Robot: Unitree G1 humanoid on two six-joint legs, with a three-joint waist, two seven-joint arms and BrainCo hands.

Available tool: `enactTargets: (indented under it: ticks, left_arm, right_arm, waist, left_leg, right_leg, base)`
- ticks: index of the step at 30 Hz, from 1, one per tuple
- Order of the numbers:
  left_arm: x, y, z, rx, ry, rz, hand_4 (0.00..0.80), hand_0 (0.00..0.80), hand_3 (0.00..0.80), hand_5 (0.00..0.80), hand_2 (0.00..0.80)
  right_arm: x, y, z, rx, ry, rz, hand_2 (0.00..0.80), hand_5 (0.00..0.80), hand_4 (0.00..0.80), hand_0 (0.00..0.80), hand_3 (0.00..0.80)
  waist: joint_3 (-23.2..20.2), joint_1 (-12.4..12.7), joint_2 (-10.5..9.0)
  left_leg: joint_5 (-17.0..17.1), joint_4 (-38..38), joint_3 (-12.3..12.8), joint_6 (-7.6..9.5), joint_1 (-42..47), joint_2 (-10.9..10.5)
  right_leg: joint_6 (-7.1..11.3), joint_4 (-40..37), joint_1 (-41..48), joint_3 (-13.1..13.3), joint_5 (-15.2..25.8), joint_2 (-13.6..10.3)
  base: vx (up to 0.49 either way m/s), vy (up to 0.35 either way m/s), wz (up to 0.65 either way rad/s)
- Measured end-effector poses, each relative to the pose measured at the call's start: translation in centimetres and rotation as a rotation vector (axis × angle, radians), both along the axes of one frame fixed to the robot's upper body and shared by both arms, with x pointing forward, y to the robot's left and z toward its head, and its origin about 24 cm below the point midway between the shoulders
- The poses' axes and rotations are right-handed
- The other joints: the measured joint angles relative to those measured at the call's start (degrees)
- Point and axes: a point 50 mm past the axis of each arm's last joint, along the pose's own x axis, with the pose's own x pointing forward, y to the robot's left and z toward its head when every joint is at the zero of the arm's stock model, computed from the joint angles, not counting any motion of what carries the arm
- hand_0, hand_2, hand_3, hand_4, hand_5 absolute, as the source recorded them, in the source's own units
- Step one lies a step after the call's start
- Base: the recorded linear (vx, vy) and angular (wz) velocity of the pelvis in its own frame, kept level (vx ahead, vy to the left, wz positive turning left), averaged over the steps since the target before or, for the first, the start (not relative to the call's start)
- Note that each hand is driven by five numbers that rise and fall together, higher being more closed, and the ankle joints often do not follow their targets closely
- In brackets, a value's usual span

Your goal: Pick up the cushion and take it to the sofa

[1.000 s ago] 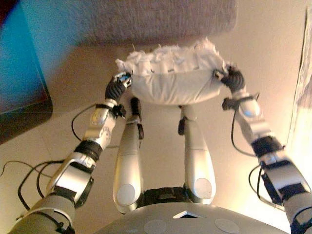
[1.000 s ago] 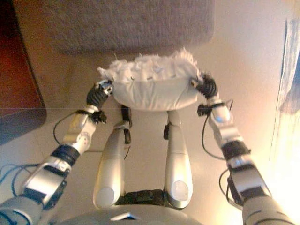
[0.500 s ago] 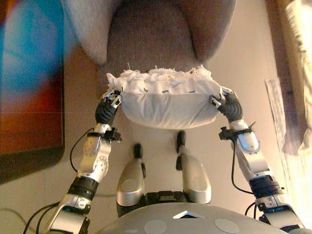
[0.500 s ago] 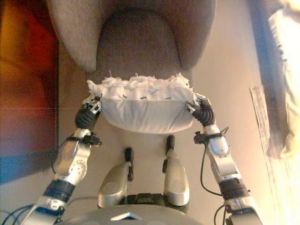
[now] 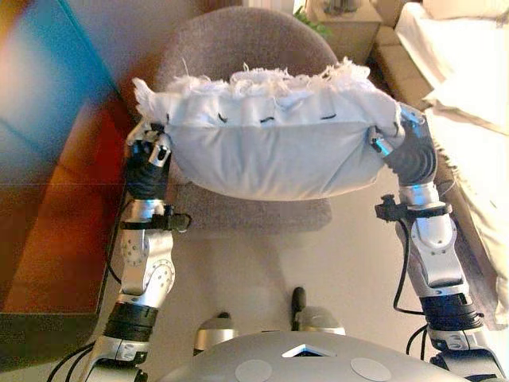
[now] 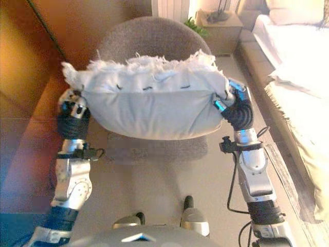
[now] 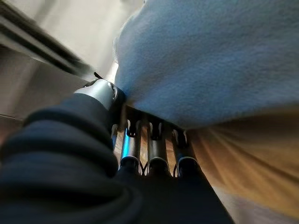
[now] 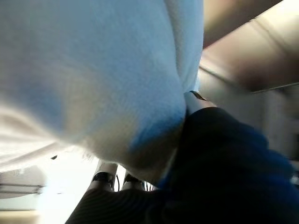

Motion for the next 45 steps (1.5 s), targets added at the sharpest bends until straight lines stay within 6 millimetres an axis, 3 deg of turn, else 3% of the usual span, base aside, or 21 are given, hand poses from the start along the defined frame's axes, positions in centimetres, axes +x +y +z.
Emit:
enactTargets:
  ticks: [17,26,31,33,34,36,37,38,39,40,41,42,43,45]
  left_arm:
    - [-0.1,-0.1,0.7,-0.039,-0.012,0.025,0.800,0.800,0.800,0.800,0.800]
    - [0.0,-0.3,0.9,-0.053,-0.021,0.030,0.800,0.800,0.800,0.800,0.800]
    - [0.0,-0.2,0.9,-0.058,-0.019,0.037,0.800,0.800,0.800,0.800,0.800]
    - [0.1,-0.2,1.0,-0.058,-0.023,0.037,0.800,0.800,0.800,0.800,0.800]
    - [0.1,-0.3,1.0,-0.059,-0.023,0.036,0.800,0.800,0.800,0.800,0.800]
    - [0.1,-0.5,0.8,-0.060,-0.016,0.027,0.800,0.800,0.800,0.800,0.800]
    - [0.1,-0.5,0.8,-0.064,-0.016,0.026,0.800,0.800,0.800,0.800,0.800]
    - [0.1,-0.8,1.0,-0.084,-0.028,0.026,0.800,0.800,0.800,0.800,0.800]
    - [0.2,-0.7,1.1,-0.082,-0.030,0.030,0.800,0.800,0.800,0.800,0.800]
    - [0.2,-0.5,1.1,-0.073,-0.029,0.035,0.800,0.800,0.800,0.800,0.800]
    - [0.2,-0.3,1.3,-0.070,-0.034,0.042,0.800,0.800,0.800,0.800,0.800]
    - [0.4,-0.2,1.4,-0.078,-0.042,0.056,0.800,0.800,0.800,0.800,0.800]
    - [0.3,-0.2,1.2,-0.085,-0.033,0.062,0.800,0.800,0.800,0.800,0.800]
    - [0.2,-0.2,1.1,-0.089,-0.029,0.062,0.800,0.800,0.800,0.800,0.800]
  right_arm:
    - [-0.2,0.4,0.5,-0.015,-0.016,0.038,0.800,0.800,0.800,0.800,0.800]
    - [0.2,0.8,1.2,0.005,-0.043,0.032,0.800,0.800,0.800,0.800,0.800]
    - [0.2,0.9,1.1,-0.004,-0.041,0.046,0.800,0.800,0.800,0.800,0.800]
    - [0.2,1.0,1.1,-0.002,-0.044,0.049,0.800,0.800,0.800,0.800,0.800]
    - [0.2,1.0,1.2,0.003,-0.047,0.049,0.800,0.800,0.800,0.800,0.800]
    - [0.2,1.3,1.2,0.016,-0.053,0.051,0.800,0.800,0.800,0.800,0.800]
    - [0.3,1.4,1.5,0.012,-0.062,0.054,0.800,0.800,0.800,0.800,0.800]
    - [0.6,1.3,2.2,-0.001,-0.093,0.053,0.800,0.800,0.800,0.800,0.800]
    - [0.9,1.8,2.2,0.027,-0.095,0.057,0.800,0.800,0.800,0.800,0.800]
    - [0.8,2.3,2.0,0.027,-0.088,0.074,0.800,0.800,0.800,0.800,0.800]
    - [0.8,2.4,2.1,0.019,-0.090,0.081,0.800,0.800,0.800,0.800,0.800]
    - [0.9,2.4,2.2,0.016,-0.096,0.082,0.800,0.800,0.800,0.800,0.800]
    - [1.0,2.4,1.8,0.026,-0.079,0.078,0.800,0.800,0.800,0.800,0.800]
    - [1.0,2.4,2.0,0.028,-0.083,0.084,0.800,0.800,0.800,0.800,0.800]
  waist:
    - [-0.86,1.27,0.36]
    - [1.69,1.26,0.13]
    - [4.66,1.44,-0.94]
    - [5.63,1.75,-1.60]
    - [6.34,2.11,-1.96]
    - [7.13,3.24,-2.87]
    - [7.15,3.07,-1.48]
    - [7.53,3.82,2.52]
    - [8.03,6.22,2.88]
    - [7.75,6.10,1.84]
    - [7.54,6.13,-0.57]
    - [8.52,6.34,-0.83]
    - [8.86,6.68,-1.45]
    - [8.79,9.07,-1.43]
  left_leg:
    - [0.29,0.60,0.56,-0.27,0.12,1.29]
    - [-0.49,3.40,0.75,-0.30,-1.44,3.00]
    - [-2.40,12.91,0.96,2.34,-5.17,3.04]
    - [-3.02,17.93,0.96,3.46,-7.74,2.75]
    - [-2.92,19.89,-0.34,3.66,-8.47,2.07]
    - [-3.95,20.90,-3.71,4.11,-10.19,-2.60]
    - [-4.21,16.90,-3.29,4.72,-10.23,-4.33]
    - [-2.30,12.24,-3.39,2.70,-9.90,-2.16]
    - [-2.59,12.78,-0.11,2.61,-9.64,-0.77]
    - [-3.02,14.02,-0.35,2.07,-10.15,-0.46]
    - [-2.71,15.81,-0.40,1.22,-10.16,-1.71]
    - [-4.06,22.97,-1.15,0.28,-13.58,-1.74]
    - [-5.21,26.89,-1.53,-0.43,-17.14,-2.12]
    - [-3.22,18.43,-2.20,1.78,-18.65,-3.40]
  right_leg:
    - [-0.43,0.01,-0.14,-0.07,-0.39,1.21]
    - [-2.37,0.30,-1.01,0.14,-0.38,2.67]
    - [-3.49,4.73,-3.36,1.04,-2.24,2.53]
    - [-3.99,6.95,-4.53,1.12,-3.03,2.47]
    - [-4.16,7.15,-4.49,1.90,-3.03,2.28]
    - [-4.32,7.10,-5.21,4.52,-2.38,0.71]
    - [-3.17,5.62,-4.98,4.10,-2.40,0.97]
    - [-3.03,10.83,-6.65,3.75,-4.44,4.41]
    - [-3.93,24.66,-9.97,3.19,-10.81,5.09]
    - [-3.49,31.27,-7.85,2.84,-17.35,5.55]
    - [-4.17,27.33,-3.18,3.50,-22.03,4.72]
    - [-6.46,20.73,1.04,5.51,-21.71,5.99]
    - [-7.09,16.79,3.73,7.77,-19.73,6.66]
    - [-6.66,12.83,6.59,10.18,-17.81,6.65]
  base:
    - [0.014,-0.119,-0.01]
    - [0.009,-0.081,-0.04]
    - [0.026,-0.114,-0.14]
    - [0.106,-0.034,-0.13]
    - [0.132,0.015,-0.26]
    - [0.208,0.029,-0.42]
    - [0.311,0.042,-0.48]
    - [0.329,0.040,-0.84]
    - [0.339,0.039,-0.72]
    - [0.378,0.040,-0.31]
    - [0.355,0.047,0.49]
    - [0.404,0.058,0.59]
    - [0.343,0.058,0.39]
    - [0.398,0.082,-0.03]
